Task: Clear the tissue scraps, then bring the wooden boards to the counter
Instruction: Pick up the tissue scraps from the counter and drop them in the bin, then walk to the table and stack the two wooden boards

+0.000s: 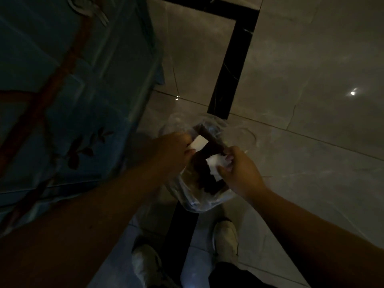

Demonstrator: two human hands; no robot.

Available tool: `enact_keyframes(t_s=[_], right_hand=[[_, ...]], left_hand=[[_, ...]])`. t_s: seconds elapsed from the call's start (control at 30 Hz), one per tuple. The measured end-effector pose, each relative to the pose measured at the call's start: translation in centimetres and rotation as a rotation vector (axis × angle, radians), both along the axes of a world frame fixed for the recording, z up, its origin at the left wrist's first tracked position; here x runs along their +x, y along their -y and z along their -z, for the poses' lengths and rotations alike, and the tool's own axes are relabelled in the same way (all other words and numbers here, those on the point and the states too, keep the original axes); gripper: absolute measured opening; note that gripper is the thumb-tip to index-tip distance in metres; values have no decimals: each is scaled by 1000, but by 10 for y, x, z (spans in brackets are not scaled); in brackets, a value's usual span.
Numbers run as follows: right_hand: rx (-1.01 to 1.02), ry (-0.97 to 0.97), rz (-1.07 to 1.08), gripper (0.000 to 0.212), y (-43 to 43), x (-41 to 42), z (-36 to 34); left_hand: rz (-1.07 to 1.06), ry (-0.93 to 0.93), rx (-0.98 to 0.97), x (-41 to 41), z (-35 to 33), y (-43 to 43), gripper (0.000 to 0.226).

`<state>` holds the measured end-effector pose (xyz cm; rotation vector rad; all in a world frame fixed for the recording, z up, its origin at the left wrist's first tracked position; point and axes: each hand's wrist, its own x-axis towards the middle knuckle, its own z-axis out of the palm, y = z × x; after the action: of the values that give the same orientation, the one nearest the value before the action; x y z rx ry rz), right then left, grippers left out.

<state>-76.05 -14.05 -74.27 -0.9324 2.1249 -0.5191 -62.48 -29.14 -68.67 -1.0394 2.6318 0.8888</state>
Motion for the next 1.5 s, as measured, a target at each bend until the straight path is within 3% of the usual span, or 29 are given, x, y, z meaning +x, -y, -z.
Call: enact_keyframes(t_s=[0.2,0.37,0.47,0.57,0.8,1.07,1.27,1.5], right_hand=[[-9,-89,-72,47,-11,-20,9],[-53,-148,-206,58,-16,-29,-14],[-57,-213,-294,76,-18,-29,-42],[-85,-273,-386,87,-16,-30,-91],[-104,-422,-438,90,0,-59,-257],[-172,-760,-334,90,-7,-105,-478],[-131,-1014,-202,83,-75,-108,-612],[29,-1255,53,87,-210,-122,-724]], left_hand=[[53,129,22,-13,53,-10,20],[174,118,-92,-11,58,-24,67],[214,100,-164,-9,27,-29,75],[232,74,-194,-9,-30,-28,77],[406,-1,-425,-27,-223,-6,74],[533,-111,-715,-78,-455,10,74],[720,-272,-908,-109,-595,-32,71],[951,-469,-1054,-166,-698,-130,72]])
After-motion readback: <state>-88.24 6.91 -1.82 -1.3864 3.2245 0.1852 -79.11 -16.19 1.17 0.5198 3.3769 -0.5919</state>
